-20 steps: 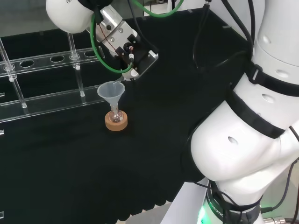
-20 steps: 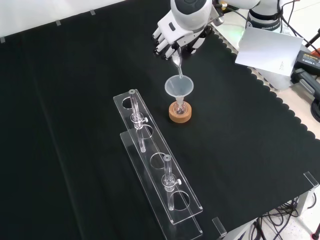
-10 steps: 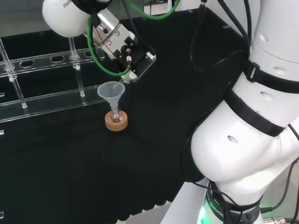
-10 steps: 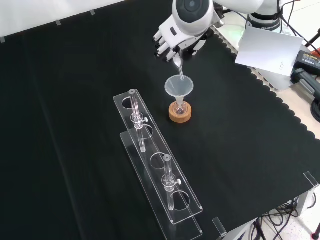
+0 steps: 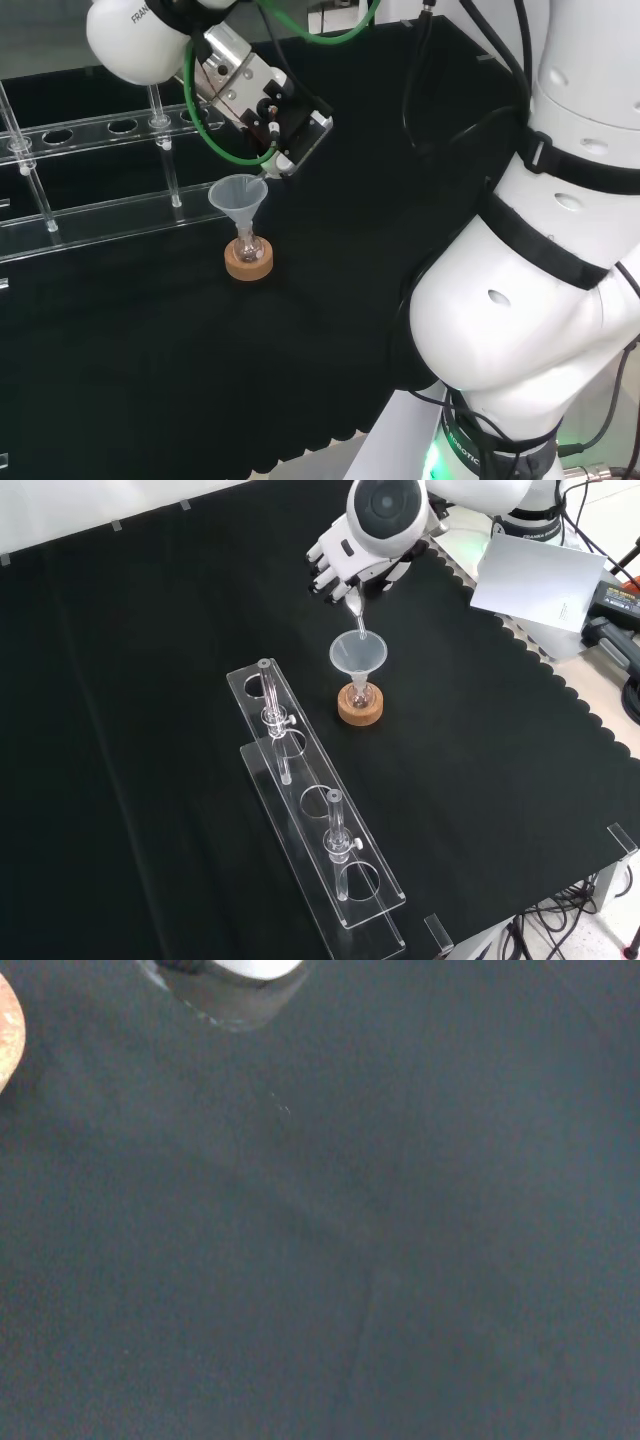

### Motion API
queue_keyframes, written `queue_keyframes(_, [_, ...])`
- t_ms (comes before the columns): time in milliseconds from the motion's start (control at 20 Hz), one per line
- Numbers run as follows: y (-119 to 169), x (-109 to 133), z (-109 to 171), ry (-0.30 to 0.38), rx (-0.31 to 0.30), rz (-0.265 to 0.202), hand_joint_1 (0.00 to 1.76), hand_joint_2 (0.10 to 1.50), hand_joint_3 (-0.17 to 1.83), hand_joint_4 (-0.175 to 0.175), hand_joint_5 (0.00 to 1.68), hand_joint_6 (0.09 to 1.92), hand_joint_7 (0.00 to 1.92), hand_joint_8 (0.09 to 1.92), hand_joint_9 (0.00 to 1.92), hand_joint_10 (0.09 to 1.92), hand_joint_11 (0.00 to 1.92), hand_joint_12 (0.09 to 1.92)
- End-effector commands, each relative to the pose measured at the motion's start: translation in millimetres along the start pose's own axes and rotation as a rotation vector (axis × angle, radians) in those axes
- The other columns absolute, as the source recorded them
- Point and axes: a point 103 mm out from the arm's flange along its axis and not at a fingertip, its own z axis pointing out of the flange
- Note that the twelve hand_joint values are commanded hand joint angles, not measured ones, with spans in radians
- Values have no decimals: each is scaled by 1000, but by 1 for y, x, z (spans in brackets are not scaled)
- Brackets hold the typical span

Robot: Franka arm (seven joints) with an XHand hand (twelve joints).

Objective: Pour all the NaCl from the weighing funnel into the round-bottom flask.

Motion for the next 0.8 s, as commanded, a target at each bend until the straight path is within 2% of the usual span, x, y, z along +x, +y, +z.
queue_keyframes(50, [0,2,-3,-38,0,6,1131,1040,-175,175,1382,344,522,637,901,307,727,1080])
queue_keyframes(800, [3,3,-5,-82,15,17,1130,1041,-175,175,1379,351,514,636,897,308,725,1081])
